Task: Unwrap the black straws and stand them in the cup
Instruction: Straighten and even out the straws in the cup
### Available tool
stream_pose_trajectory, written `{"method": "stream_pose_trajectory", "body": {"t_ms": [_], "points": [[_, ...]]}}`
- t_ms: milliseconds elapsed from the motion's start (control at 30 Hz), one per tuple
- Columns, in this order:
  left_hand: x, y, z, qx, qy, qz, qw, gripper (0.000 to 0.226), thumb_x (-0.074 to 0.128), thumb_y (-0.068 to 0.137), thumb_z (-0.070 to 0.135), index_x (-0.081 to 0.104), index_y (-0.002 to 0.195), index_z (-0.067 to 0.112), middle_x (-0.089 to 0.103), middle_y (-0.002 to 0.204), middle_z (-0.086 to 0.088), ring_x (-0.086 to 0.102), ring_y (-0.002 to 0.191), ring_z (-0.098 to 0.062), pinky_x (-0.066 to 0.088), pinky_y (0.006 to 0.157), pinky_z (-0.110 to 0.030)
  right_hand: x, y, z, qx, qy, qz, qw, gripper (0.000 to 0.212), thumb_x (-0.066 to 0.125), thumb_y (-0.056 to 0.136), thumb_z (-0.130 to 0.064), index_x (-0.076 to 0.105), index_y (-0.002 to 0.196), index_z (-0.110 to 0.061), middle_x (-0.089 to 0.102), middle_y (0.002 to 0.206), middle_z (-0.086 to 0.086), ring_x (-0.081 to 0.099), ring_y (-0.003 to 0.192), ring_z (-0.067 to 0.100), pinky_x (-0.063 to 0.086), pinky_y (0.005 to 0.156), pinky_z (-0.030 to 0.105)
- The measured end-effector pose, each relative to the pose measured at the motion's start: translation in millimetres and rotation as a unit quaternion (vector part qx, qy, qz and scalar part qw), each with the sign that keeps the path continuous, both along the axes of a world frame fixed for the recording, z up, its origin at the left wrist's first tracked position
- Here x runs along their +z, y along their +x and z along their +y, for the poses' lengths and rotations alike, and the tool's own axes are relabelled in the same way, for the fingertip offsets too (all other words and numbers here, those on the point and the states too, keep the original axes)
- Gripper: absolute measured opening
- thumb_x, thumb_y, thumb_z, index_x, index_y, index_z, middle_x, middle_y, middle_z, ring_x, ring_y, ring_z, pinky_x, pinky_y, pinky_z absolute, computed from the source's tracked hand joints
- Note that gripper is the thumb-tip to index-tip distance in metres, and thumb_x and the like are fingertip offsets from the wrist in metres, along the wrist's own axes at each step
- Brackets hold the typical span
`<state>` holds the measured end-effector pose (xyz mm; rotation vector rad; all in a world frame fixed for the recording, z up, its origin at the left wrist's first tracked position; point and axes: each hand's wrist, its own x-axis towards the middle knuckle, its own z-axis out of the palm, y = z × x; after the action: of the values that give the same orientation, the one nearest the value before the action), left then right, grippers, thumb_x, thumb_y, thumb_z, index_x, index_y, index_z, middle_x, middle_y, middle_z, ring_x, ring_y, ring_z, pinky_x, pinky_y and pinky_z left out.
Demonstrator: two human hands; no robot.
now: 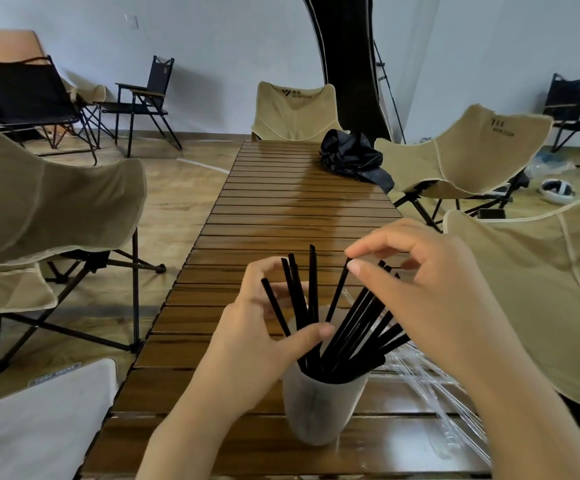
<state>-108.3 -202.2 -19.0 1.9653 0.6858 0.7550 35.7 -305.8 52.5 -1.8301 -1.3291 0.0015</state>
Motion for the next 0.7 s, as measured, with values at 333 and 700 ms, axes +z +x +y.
{"method": "stream_pose_trajectory", "body": {"t_ms": [333,700], "points": [[-2,15,-8,0.007,-0.014,-0.015,1.0,0.016,0.073,0.078,0.031,0.07,0.091,0.04,0.068,0.094,0.029,0.058,0.096,0.014,0.04,0.074,0.003,-5,5,-1,-0.012,-0.002,0.103,0.995,0.018,0.073,0.078,-0.028,0.071,0.092,-0.038,0.061,0.081,-0.029,0.053,0.077,-0.011,0.039,0.068,0.013],[3,14,-11,-0.041,-0.022,-0.004,0.999,0.013,0.07,0.079,0.034,0.072,0.089,0.043,0.068,0.093,0.03,0.059,0.094,0.014,0.045,0.077,-0.001,-4,6,-1,0.046,-0.041,0.136,0.989,0.005,0.076,0.072,-0.027,0.075,0.074,-0.032,0.065,0.1,-0.026,0.056,0.084,-0.012,0.037,0.072,0.016]]}}
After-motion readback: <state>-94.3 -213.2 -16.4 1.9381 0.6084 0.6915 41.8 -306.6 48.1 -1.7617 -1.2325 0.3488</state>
